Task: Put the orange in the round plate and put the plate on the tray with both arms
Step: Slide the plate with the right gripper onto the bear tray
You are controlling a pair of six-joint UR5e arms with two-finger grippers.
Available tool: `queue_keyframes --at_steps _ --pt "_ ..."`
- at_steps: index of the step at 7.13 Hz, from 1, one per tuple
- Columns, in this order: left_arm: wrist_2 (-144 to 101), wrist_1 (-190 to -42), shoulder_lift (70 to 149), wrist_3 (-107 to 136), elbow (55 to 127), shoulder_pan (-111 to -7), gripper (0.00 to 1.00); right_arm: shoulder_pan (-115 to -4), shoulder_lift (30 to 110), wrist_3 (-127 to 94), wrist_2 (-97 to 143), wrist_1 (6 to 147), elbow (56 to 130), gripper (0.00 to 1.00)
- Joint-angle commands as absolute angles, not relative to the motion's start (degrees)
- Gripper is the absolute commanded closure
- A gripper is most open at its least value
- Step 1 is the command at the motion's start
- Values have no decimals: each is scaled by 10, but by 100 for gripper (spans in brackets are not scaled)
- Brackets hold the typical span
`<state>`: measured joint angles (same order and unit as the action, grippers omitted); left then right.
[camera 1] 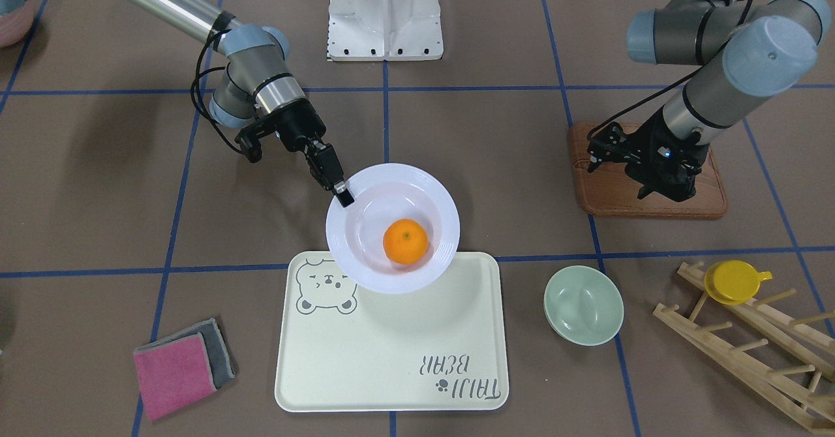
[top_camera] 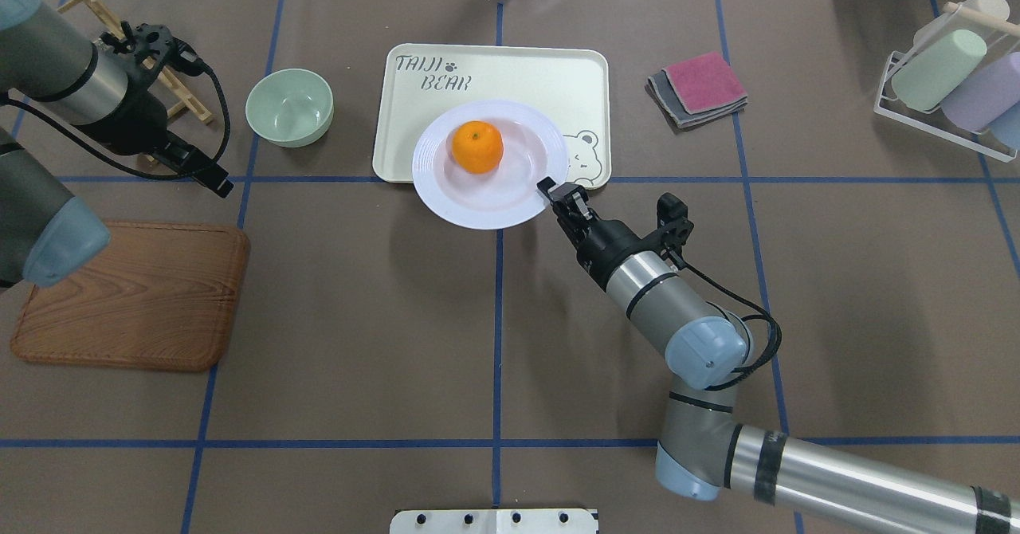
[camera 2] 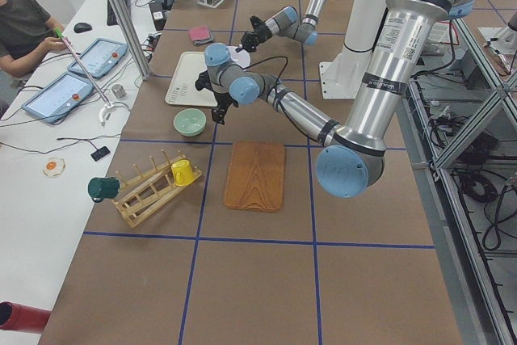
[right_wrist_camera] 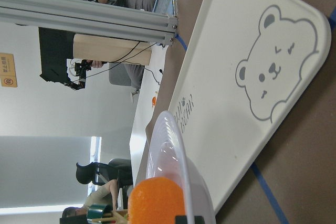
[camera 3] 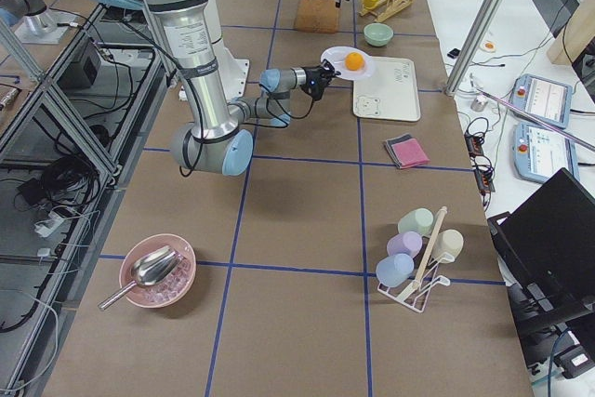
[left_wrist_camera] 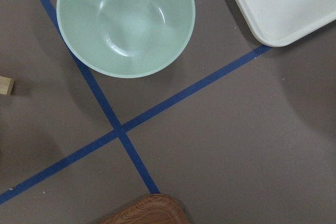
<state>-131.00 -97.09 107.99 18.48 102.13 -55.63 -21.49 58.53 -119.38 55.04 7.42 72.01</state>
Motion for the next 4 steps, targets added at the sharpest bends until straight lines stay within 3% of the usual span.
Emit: queue_keyframes --at_steps 1,4 --pt "-1310 -969 1049 185 1052 -556 1 -257 521 -1294 550 194 667 100" --pt "-1307 -969 1048 185 1053 -556 1 -268 475 -1338 539 236 610 100"
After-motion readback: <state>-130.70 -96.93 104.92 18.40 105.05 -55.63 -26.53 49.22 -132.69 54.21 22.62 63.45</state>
